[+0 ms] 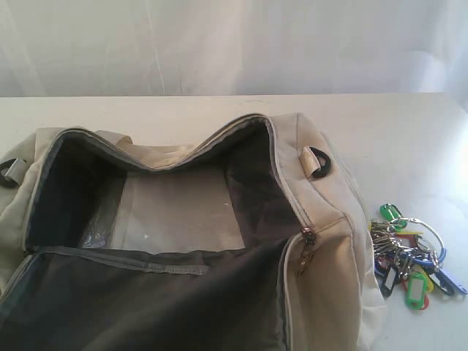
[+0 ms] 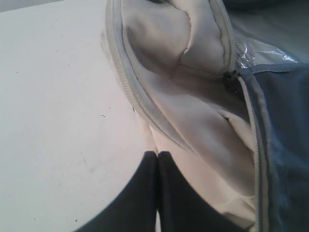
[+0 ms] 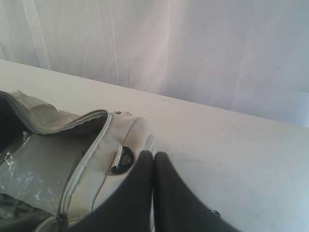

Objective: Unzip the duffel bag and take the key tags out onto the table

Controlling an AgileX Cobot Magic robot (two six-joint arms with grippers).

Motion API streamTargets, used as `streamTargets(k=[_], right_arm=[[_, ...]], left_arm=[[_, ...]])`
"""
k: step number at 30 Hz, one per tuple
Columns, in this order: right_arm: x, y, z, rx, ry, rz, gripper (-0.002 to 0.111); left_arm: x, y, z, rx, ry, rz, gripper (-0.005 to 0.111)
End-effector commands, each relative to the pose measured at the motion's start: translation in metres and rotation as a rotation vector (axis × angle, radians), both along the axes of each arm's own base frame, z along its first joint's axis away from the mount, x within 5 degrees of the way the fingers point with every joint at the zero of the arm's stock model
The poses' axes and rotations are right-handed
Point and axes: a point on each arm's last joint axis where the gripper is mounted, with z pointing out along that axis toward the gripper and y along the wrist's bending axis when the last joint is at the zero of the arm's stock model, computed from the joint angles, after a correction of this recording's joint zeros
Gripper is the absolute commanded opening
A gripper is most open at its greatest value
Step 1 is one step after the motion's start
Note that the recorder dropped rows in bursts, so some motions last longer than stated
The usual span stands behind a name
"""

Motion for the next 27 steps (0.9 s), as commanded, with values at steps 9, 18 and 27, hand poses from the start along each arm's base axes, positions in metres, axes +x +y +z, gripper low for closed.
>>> streamTargets(k=[9,18,27], right_arm=[[-0.0010,-0.0009,-0.0008,-0.005,-0.006,-0.012,0.000],[-0.0010,-0.0009,-0.0008,-0.005,-0.006,-0.012,0.000],[-0.0010,-0.0009,-0.0008,-0.005,-0.006,-0.012,0.000]], left_arm=[[0.0001,0.0008,-0.0008,-0.083,-0.005,0.046,0.000],[0.0002,0.0036,-0.0008,-0.101,-0.007,0.109,0.000],[0.0002,0.0035,-0.0008,-0.097,-0.007,0.105,0.000]])
